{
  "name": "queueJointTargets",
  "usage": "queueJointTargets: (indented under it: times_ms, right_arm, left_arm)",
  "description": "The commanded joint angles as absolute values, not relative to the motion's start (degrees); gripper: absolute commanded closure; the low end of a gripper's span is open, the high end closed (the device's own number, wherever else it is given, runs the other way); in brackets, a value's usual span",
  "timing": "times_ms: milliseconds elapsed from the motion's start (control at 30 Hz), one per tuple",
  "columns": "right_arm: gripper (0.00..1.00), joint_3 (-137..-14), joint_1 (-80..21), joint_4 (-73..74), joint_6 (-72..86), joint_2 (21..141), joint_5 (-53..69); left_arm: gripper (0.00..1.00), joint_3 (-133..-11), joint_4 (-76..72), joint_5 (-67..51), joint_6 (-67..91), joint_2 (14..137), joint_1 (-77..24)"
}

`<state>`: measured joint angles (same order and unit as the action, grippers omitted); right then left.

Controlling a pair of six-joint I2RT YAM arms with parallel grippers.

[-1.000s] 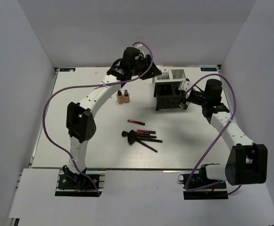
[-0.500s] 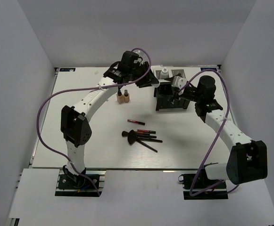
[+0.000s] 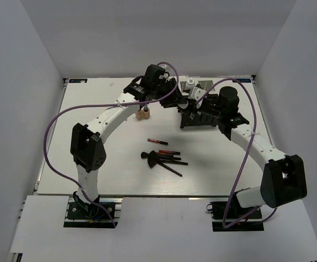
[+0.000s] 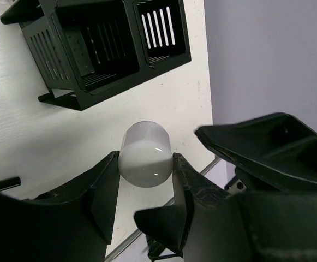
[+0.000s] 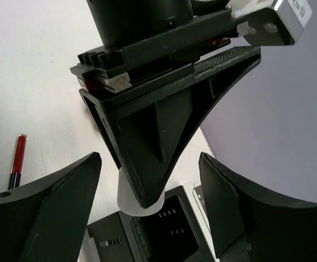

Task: Organize the makeup

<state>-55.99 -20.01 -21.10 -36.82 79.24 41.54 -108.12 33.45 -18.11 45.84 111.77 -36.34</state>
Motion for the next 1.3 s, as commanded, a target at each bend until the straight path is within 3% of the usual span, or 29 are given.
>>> queueJointTargets:
  times_ms: [0, 467, 1267]
  right_arm:
    - [0.22, -58.6, -20.5, -21.8, -38.4, 79.6, 39.2]
    - [0.28, -58.0, -20.7, -19.6, -39.5, 80.2, 36.3]
    - [0.56, -59.2, -20.6, -17.2, -40.4, 81.2, 37.5]
  left_arm:
    - [0.97, -107.8, 32.6, -18.1, 46.3, 106.4, -36.7]
    - [0.97, -109.4, 33.4, -16.8, 45.8, 106.2, -37.3]
    - [0.97, -109.9, 32.9, -17.0, 46.0, 106.3, -37.3]
